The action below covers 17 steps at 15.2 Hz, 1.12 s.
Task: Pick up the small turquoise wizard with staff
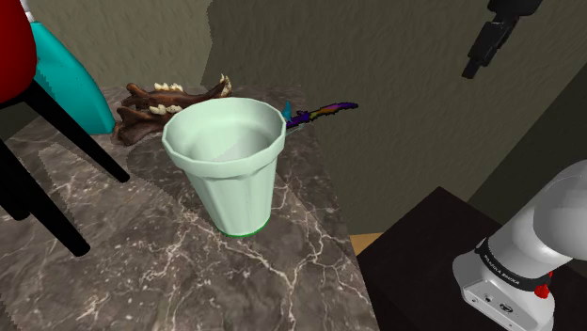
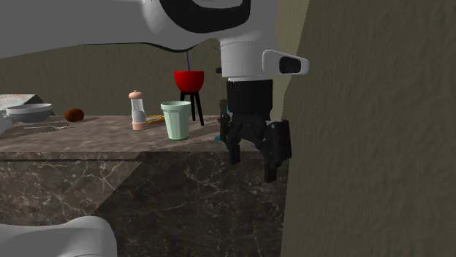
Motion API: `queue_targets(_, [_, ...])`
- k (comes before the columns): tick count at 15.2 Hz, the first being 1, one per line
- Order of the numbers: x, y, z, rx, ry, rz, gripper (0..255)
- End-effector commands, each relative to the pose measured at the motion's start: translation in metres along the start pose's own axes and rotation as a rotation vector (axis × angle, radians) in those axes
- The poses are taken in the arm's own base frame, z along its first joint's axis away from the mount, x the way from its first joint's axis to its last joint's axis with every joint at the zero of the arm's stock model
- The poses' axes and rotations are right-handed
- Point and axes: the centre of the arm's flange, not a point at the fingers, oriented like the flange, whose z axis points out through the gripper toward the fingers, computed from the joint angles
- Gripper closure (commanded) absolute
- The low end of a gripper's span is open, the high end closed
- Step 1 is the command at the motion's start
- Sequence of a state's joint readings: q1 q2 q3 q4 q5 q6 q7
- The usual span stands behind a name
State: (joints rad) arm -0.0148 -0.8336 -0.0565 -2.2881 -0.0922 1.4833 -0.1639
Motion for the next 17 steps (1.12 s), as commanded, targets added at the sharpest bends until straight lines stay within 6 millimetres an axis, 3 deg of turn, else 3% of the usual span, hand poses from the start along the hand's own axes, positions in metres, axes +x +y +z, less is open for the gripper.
queue_targets(1, [0.0, 0.0, 0.0, 0.0, 0.0, 0.0, 0])
queue_targets(9, [0.083, -0.073, -0.001, -0.029, -0.019, -0.228, 0])
queue_targets(17, [0.147, -0.163, 0.001, -0.058, -0.037, -0.456, 0])
